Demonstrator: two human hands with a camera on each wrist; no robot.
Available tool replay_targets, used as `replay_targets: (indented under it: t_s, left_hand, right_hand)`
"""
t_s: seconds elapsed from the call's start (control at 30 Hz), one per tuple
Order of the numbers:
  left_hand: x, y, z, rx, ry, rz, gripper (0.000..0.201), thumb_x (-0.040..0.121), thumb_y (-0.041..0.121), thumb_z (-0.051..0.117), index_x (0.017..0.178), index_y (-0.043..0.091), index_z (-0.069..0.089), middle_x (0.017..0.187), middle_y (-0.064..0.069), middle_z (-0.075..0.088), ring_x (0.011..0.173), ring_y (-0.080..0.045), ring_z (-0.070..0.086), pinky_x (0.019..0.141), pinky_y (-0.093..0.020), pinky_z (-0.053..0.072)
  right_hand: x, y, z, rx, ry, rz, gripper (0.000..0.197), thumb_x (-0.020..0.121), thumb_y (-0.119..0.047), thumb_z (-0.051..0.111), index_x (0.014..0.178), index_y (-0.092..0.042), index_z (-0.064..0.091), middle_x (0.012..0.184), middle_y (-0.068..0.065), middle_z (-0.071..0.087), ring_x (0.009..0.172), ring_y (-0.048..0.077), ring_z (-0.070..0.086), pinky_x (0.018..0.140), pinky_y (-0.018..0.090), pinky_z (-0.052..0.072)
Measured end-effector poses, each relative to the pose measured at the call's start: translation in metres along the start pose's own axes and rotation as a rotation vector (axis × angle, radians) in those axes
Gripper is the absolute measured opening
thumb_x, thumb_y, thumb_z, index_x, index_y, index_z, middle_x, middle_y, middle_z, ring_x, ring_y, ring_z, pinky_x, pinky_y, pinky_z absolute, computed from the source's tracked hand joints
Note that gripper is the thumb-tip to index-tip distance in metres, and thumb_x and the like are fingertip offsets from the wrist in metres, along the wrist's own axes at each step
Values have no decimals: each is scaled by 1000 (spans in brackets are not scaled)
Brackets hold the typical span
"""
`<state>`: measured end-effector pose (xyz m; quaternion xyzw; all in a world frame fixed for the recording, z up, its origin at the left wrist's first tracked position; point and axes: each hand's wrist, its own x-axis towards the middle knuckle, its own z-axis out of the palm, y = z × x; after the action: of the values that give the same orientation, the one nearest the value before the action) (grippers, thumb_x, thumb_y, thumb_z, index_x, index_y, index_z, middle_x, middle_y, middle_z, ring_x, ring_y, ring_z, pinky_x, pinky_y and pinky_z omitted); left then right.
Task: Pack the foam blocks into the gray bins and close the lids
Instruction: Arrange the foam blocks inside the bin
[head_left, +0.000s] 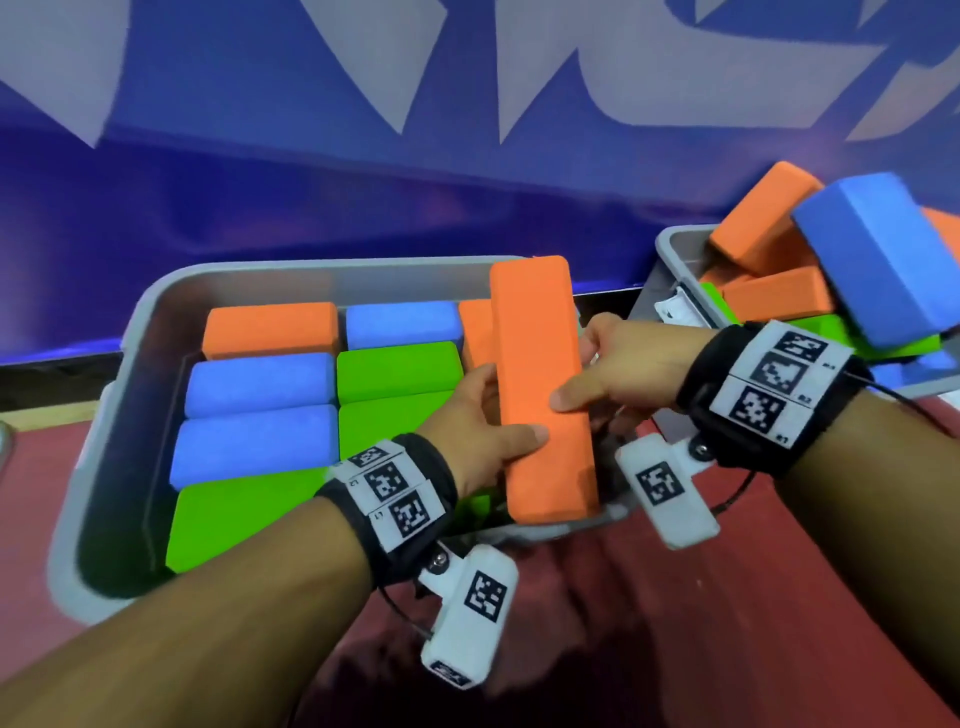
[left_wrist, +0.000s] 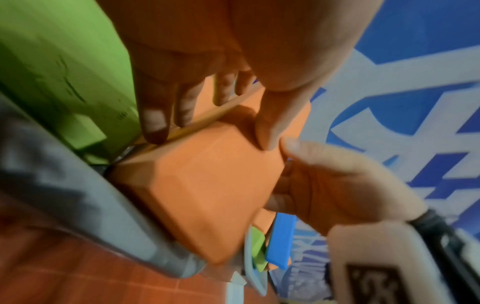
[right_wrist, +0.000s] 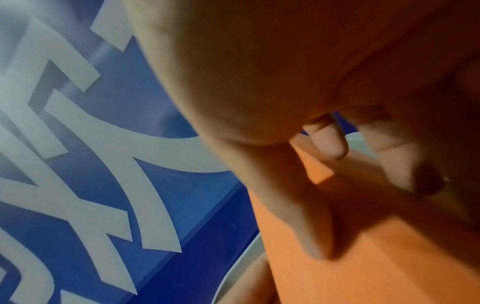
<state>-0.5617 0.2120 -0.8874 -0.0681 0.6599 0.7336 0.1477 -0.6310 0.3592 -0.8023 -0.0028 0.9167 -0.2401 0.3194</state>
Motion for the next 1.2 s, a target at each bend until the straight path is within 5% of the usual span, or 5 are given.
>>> replay_targets:
  t_s: [0.23,0.37,0.67,0.9,1.2]
  left_hand:
    - [12,-3,7,77,30,-54,55,57,15,73,98,32,41,98,-4,60,82,-20,58,67,-35,52]
    - [6,-3,16,146,73,-75,71,55,42,68,120,33,40,103,9,46,91,-15,55,72,-40,55]
    - [14,18,14,87,139,-201,66,80,80,37,121,28,45,100,5,57,90,-17,58,73,-47,56]
    - [13,40,24,-52,167,-237,57,85,75,36,101,28,65,70,10,63,65,-9,58,66,-35,48]
    - [30,14,33,244,225,-274,103,31,66,65,122,26,36,115,-7,62,105,-32,64,89,-53,54]
  right_hand:
    - [11,33,-4,-173,-64,-39,25,65,-12,83,86,-14,71,82,4,74,83,28,70,79,37,59]
    - [5,43,-8,150,-217,-39,15,79,-7,73,94,-7,69,83,11,73,71,21,68,64,32,59]
    - [29,44,-30,660,-212,-28,92,53,-86,53,105,-11,64,100,13,72,92,34,69,82,48,47]
    - [26,50,-47,710,-397,-104,31,66,-26,64,93,-11,58,93,18,58,80,36,58,73,41,48]
    - [55,69,-5,309,-403,128,78,35,-28,85,105,-4,60,98,24,59,81,36,62,79,43,52]
